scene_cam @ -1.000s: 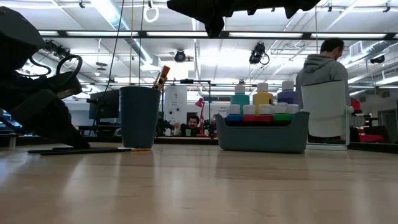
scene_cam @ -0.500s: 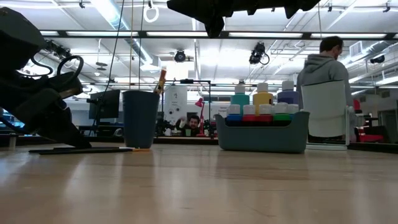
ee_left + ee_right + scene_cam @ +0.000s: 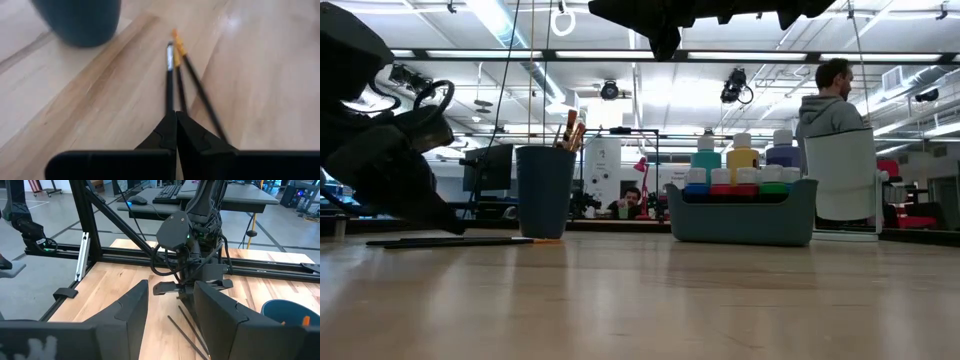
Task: Pick & Place Paint Supplies
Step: Put the silver paintbrush into the blue cup
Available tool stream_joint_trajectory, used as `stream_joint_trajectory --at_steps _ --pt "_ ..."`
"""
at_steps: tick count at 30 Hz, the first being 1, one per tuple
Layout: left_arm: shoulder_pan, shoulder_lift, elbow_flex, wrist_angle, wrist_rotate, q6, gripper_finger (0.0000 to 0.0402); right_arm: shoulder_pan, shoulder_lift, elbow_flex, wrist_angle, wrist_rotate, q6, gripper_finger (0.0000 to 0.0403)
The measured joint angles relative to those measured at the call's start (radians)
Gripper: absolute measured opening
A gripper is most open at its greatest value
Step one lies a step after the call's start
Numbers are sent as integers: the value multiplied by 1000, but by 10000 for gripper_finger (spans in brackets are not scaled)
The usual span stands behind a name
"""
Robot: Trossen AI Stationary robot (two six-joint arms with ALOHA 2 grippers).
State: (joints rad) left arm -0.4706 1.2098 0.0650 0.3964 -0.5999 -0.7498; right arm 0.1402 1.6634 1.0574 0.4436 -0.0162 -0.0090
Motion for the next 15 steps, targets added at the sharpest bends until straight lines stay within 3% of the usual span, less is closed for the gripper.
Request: stream_joint_trajectory --at_steps 15 --pt "-19 -1 11 305 -5 206 3 0 0 0 0 0 0 161"
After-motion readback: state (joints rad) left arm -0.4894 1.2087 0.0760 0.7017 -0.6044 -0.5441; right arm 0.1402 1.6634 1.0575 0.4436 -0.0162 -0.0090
